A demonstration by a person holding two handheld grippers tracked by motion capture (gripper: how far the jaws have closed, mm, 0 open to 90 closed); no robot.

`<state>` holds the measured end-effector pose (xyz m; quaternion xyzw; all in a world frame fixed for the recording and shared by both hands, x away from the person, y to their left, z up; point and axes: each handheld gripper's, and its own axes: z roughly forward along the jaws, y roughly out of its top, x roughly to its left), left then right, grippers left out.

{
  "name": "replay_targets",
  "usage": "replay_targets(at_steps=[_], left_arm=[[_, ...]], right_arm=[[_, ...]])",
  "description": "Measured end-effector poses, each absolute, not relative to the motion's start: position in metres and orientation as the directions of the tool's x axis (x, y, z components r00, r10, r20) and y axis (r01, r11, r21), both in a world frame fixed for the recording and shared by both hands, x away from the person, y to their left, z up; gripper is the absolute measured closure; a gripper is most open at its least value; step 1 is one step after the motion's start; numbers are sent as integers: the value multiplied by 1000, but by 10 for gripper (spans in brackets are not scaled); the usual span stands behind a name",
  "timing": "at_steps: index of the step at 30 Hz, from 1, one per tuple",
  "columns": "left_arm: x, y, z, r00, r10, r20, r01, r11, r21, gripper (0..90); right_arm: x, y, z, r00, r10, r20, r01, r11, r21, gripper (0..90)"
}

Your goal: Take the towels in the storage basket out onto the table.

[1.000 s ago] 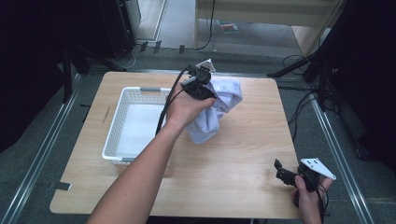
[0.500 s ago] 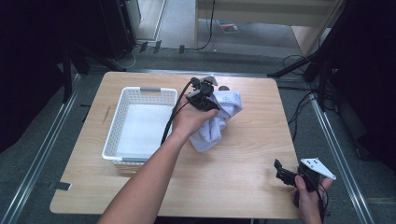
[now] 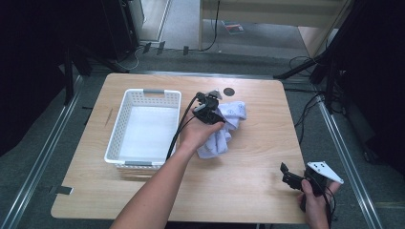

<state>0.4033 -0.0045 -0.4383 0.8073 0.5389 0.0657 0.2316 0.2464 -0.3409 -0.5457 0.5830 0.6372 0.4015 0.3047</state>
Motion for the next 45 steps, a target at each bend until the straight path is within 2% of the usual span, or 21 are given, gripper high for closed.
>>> replay_targets(at_steps=[7, 11, 13, 15, 18, 22, 32, 45], left_arm=[[400, -6, -453, 410, 902, -137, 845, -319, 428, 462], [400, -4, -456, 404, 904, -143, 849, -311, 427, 416], [401, -4, -456, 402, 904, -149, 852, -309, 423, 365], [401, -5, -457, 417, 893, -167, 857, -326, 399, 272], [400, -6, -455, 411, 894, -177, 857, -312, 410, 127], [401, -4, -453, 414, 889, -197, 861, -312, 402, 35], [400, 16, -439, 402, 893, -205, 857, -287, 429, 17], [390, 75, -406, 355, 913, -203, 833, -210, 512, 16]], right_arm=[[246, -341, -546, -136, 988, 79, 498, -1, 867, 0], [246, -341, -546, -136, 988, 78, 498, 0, 867, 0], [246, -341, -546, -135, 988, 78, 499, 0, 867, 0], [246, -341, -546, -136, 988, 78, 499, 0, 867, 0], [246, -341, -546, -136, 988, 78, 499, 0, 867, 0], [246, -341, -546, -135, 988, 77, 499, 0, 866, 0], [246, -341, -546, -135, 988, 77, 499, 1, 866, 0], [247, -340, -546, -132, 989, 73, 500, 3, 866, 0]])
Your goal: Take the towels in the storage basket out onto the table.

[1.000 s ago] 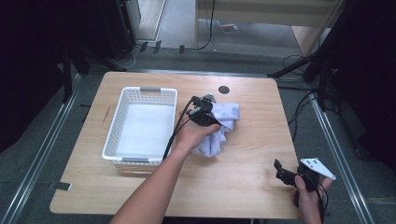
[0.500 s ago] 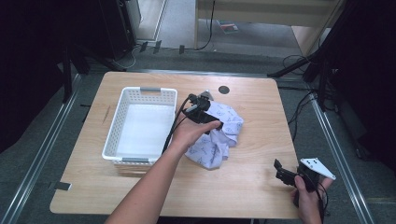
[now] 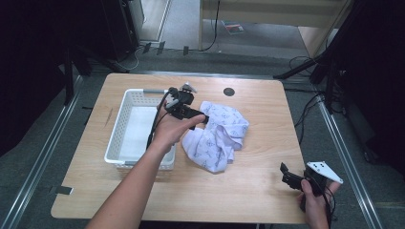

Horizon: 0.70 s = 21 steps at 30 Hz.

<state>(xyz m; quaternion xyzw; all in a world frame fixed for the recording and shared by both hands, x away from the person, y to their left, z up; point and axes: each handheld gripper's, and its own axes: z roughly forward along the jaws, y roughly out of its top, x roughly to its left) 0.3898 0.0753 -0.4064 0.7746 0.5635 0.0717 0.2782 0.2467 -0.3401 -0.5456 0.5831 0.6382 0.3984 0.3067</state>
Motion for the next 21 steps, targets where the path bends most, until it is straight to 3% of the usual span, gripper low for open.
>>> replay_targets(at_steps=[21], left_arm=[[361, 208, -386, 195, 959, -205, 816, -43, 577, 17]], right_arm=[[247, -340, -546, -125, 990, 69, 500, 3, 866, 0]])
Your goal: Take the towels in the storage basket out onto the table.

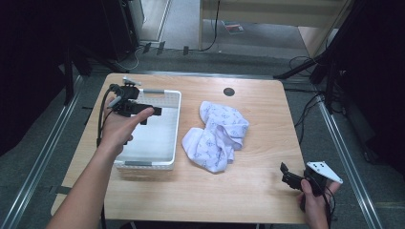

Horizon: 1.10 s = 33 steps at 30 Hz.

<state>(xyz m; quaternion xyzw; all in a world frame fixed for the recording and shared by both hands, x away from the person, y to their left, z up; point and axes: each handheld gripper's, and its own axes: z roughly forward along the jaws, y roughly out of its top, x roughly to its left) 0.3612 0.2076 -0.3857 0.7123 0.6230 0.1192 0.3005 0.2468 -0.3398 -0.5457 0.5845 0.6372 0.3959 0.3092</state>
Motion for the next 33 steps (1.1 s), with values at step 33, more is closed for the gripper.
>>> replay_targets(at_steps=[33], left_arm=[[277, 314, -451, 36, 960, -279, 771, 151, 619, 18]], right_arm=[[247, -340, -546, -115, 991, 70, 502, -3, 865, 0]])
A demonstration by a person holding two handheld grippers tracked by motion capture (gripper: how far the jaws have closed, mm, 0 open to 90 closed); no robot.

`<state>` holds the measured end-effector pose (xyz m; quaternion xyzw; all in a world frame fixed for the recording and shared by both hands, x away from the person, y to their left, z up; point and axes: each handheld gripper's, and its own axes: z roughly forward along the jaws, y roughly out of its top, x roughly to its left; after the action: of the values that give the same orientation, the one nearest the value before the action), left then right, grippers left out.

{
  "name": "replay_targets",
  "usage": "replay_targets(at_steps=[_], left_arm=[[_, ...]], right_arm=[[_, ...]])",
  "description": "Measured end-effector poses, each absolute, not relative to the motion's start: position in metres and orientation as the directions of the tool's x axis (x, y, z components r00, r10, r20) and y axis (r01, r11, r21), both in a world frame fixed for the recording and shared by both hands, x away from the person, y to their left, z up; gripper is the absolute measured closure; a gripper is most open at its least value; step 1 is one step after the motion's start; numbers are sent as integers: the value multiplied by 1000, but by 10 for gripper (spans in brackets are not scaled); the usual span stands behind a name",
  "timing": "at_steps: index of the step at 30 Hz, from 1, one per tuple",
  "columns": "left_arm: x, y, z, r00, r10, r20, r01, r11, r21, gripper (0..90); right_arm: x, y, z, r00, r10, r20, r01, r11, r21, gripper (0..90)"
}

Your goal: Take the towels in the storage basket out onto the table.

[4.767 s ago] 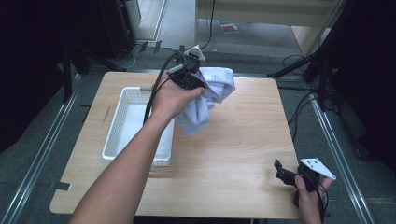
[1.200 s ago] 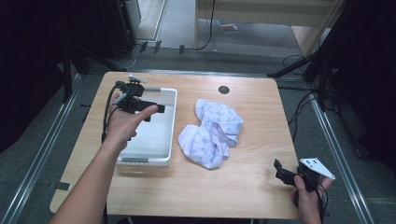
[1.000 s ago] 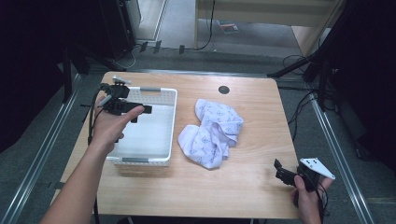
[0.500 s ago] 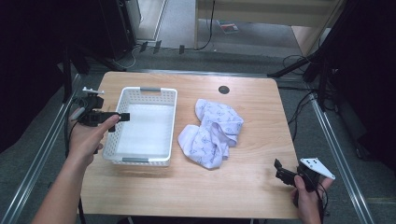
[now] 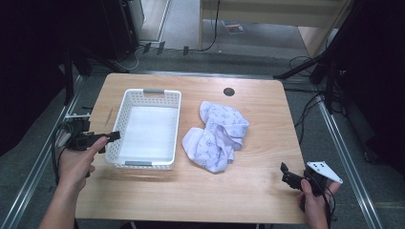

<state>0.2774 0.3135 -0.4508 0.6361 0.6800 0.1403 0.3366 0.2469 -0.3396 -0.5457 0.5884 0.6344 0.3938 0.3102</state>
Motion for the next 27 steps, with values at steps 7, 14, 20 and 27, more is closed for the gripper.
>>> replay_targets(at_steps=[7, 14, 20, 27], left_arm=[[250, 329, -471, 5, 943, -333, 725, 226, 650, 19], [223, 347, -496, 9, 924, -382, 628, 292, 721, 33], [210, 354, -515, 32, 928, -372, 519, 302, 799, 33], [200, 364, -527, 40, 939, -342, 417, 296, 860, 33]], right_arm=[[247, -340, -546, -116, 991, 67, 502, 0, 865, 0], [247, -339, -546, -115, 991, 68, 502, -1, 865, 0], [247, -340, -546, -115, 991, 66, 502, 1, 865, 0], [247, -339, -546, -120, 991, 64, 501, 5, 865, 0]])
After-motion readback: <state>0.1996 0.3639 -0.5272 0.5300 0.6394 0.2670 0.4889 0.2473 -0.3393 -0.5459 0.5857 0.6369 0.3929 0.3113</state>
